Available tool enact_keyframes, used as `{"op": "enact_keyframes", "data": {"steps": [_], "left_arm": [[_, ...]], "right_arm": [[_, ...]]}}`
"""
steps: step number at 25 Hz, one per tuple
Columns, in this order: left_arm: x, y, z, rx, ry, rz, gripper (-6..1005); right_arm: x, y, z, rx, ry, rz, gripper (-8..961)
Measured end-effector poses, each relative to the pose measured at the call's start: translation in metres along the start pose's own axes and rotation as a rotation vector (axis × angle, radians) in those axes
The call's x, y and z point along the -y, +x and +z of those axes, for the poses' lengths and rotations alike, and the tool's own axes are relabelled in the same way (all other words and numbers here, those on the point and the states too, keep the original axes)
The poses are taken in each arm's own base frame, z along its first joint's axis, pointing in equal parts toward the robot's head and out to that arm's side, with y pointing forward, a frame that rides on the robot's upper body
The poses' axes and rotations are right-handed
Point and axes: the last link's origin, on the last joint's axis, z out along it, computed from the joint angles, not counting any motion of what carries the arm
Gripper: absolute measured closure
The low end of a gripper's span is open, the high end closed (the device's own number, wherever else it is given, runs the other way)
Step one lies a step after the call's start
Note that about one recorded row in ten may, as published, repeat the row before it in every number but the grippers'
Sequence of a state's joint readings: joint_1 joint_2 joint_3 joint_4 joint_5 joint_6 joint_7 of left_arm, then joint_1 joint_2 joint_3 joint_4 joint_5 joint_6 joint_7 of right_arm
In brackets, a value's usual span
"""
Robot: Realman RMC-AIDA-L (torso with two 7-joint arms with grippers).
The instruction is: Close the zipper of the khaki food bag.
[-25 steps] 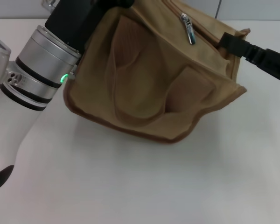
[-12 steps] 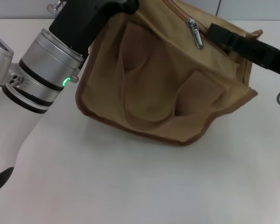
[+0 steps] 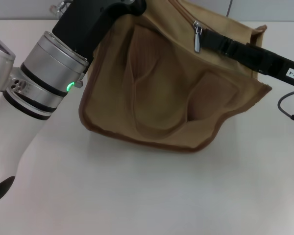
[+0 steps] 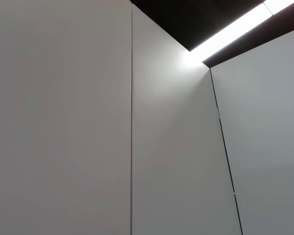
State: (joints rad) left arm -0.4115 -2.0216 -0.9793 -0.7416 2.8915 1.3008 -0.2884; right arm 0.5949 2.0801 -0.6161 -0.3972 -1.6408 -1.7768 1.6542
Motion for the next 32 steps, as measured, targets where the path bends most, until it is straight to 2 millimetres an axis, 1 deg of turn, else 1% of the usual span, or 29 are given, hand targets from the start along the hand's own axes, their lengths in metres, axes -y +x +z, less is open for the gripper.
{"op": "enact_keyframes", "data": {"steps": [6, 11, 13, 17, 22, 27, 32], "left_arm": [[0.000, -0.001, 0.001, 0.000, 0.001, 0.003, 881], [-0.001, -0.001, 0.002, -0.002, -0.001, 0.005, 880], [-0.001, -0.001, 0.002, -0.003, 0.000, 0.006, 880], [-0.001, -0.001, 0.002, -0.003, 0.001, 0.006, 879], [0.000, -0.001, 0.002, -0.002, 0.003, 0.009, 878], [0.000, -0.001, 0.002, -0.001, 0.005, 0.010, 877], [-0.001, -0.002, 0.002, -0.001, 0.004, 0.008, 876]], "right_arm": [[0.002, 0.002, -0.003, 0.008, 0.020, 0.016, 199], [0.004, 0.005, 0.005, -0.014, 0.019, 0.073, 199], [0.004, 0.008, 0.011, -0.055, 0.006, 0.121, 199], [0.004, 0.010, 0.012, -0.079, 0.007, 0.146, 199], [0.003, 0.009, 0.012, -0.092, 0.006, 0.170, 200], [0.003, 0.002, 0.008, -0.086, 0.007, 0.156, 200], [0.002, 0.000, 0.016, -0.094, -0.006, 0.146, 200]]}}
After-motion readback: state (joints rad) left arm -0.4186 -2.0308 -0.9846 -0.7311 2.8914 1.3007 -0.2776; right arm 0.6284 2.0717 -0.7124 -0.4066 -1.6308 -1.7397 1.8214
